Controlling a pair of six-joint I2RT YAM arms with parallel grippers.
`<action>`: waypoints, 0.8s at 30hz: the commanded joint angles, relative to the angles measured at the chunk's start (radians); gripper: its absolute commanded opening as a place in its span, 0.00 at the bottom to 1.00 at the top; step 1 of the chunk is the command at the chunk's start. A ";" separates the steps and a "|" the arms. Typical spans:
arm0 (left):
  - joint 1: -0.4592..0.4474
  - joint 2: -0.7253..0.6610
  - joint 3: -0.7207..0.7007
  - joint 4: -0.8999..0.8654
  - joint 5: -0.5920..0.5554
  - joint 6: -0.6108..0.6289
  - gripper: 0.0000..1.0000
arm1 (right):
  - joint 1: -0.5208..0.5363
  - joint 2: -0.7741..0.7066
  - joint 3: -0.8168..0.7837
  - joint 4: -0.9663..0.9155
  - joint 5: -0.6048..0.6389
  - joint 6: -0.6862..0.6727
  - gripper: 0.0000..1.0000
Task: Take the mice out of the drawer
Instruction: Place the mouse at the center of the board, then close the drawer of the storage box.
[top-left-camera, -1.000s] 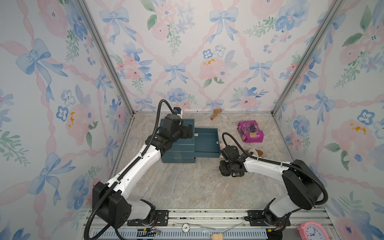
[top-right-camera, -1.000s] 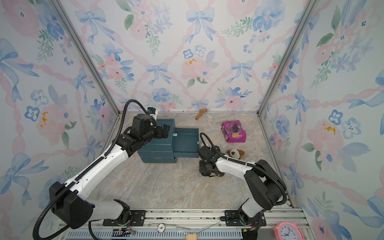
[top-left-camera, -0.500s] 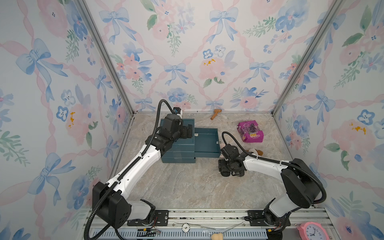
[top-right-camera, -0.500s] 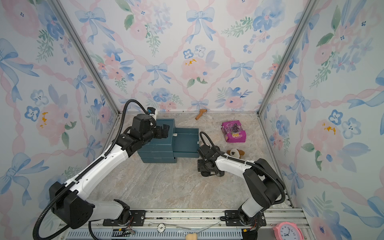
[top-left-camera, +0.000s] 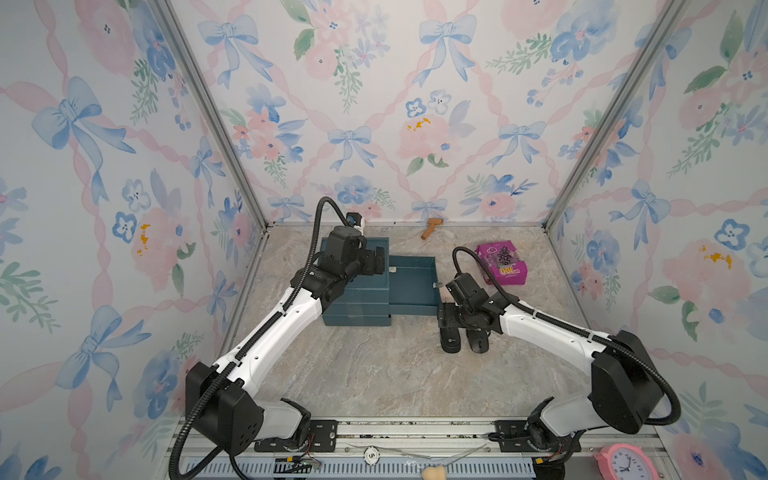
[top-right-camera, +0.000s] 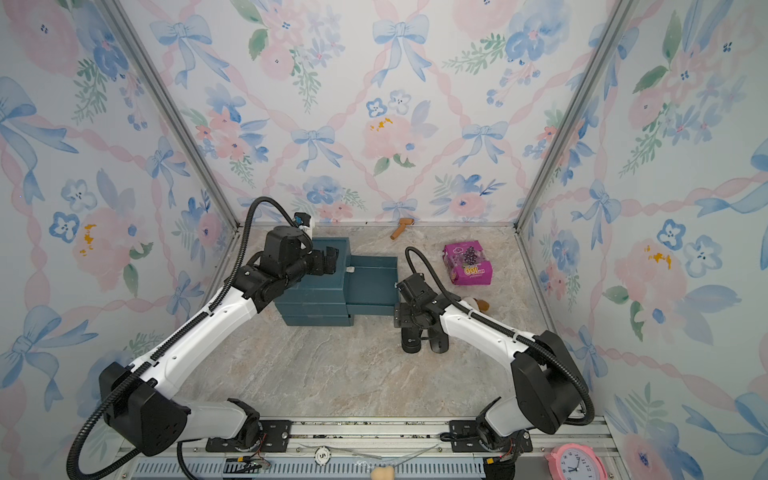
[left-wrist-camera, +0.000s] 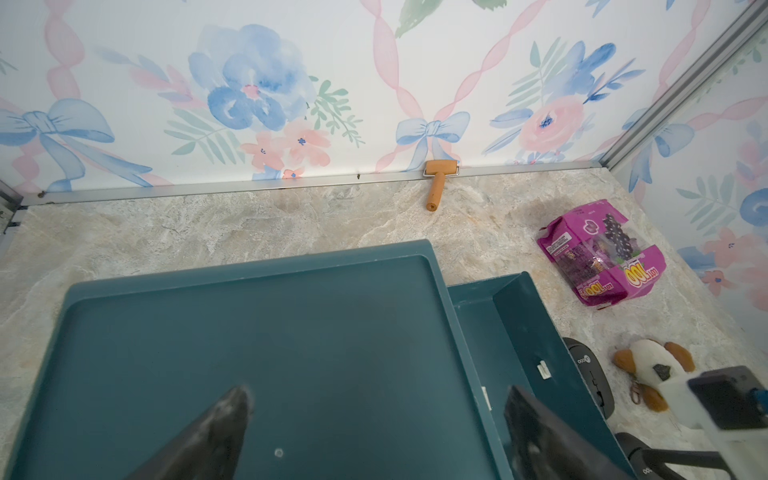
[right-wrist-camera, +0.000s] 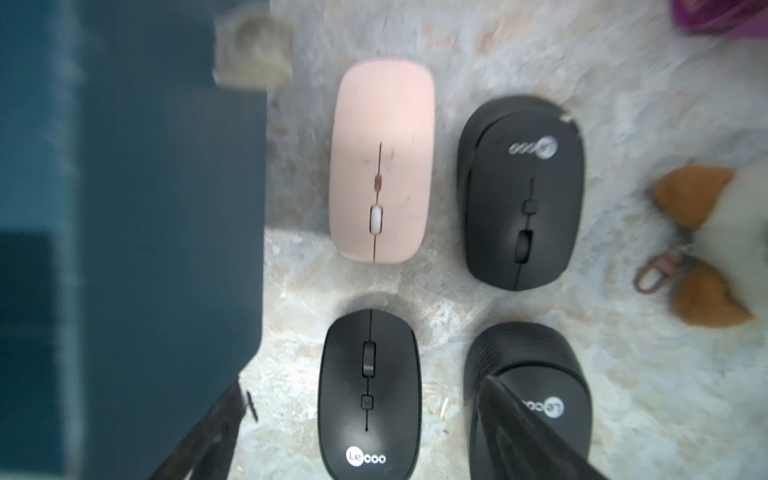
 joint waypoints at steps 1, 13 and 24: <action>0.049 -0.035 0.034 -0.042 -0.029 0.026 0.98 | -0.045 -0.056 0.027 -0.054 0.034 -0.015 0.99; 0.316 -0.137 -0.058 -0.061 0.230 -0.057 0.98 | -0.170 -0.139 -0.011 -0.009 -0.017 -0.016 0.96; 0.336 -0.105 -0.101 -0.062 0.396 -0.087 0.98 | -0.219 0.008 0.023 0.059 -0.224 -0.054 0.96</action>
